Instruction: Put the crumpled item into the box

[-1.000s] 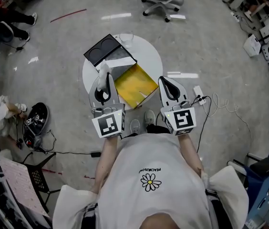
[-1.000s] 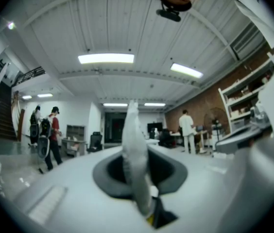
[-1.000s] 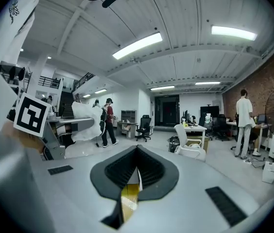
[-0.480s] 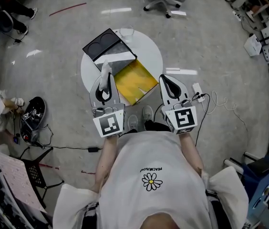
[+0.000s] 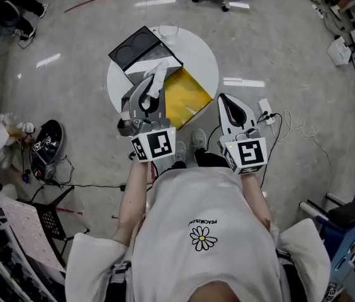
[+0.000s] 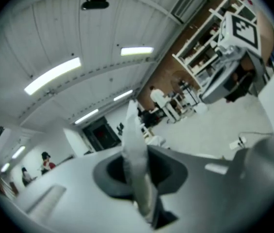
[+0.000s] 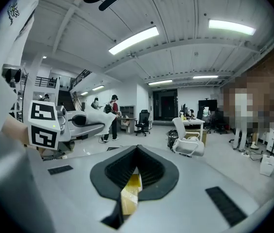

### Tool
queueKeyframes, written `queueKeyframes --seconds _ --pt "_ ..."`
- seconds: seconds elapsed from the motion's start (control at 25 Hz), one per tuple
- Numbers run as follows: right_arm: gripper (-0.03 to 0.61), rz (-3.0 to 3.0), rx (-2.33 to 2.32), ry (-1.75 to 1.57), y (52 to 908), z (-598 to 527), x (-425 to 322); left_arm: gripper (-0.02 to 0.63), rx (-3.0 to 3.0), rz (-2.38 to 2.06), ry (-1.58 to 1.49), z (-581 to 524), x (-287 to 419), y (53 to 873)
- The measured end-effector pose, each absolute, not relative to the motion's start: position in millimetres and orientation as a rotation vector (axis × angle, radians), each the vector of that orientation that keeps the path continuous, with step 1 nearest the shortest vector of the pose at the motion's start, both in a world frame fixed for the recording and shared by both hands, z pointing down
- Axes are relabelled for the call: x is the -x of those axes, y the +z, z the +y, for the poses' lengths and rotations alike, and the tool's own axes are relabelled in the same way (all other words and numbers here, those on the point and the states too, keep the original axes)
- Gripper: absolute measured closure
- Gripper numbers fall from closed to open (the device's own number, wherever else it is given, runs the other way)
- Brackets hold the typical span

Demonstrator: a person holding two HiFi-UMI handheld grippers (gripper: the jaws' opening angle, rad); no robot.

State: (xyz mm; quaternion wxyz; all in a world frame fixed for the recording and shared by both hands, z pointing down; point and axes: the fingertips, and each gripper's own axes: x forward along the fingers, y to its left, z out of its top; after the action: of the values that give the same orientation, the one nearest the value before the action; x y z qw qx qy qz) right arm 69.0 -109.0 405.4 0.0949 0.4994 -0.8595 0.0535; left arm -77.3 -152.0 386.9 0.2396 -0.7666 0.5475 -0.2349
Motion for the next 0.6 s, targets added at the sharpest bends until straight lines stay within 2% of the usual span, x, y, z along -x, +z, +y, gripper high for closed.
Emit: queueKeyframes --seconds 0.6 --pt "0.578 -2.542 -1.559 0.264 399.0 -98.7 -81.9 0.568 2.067 0.962 -1.218 -177.4 41.4 542.0"
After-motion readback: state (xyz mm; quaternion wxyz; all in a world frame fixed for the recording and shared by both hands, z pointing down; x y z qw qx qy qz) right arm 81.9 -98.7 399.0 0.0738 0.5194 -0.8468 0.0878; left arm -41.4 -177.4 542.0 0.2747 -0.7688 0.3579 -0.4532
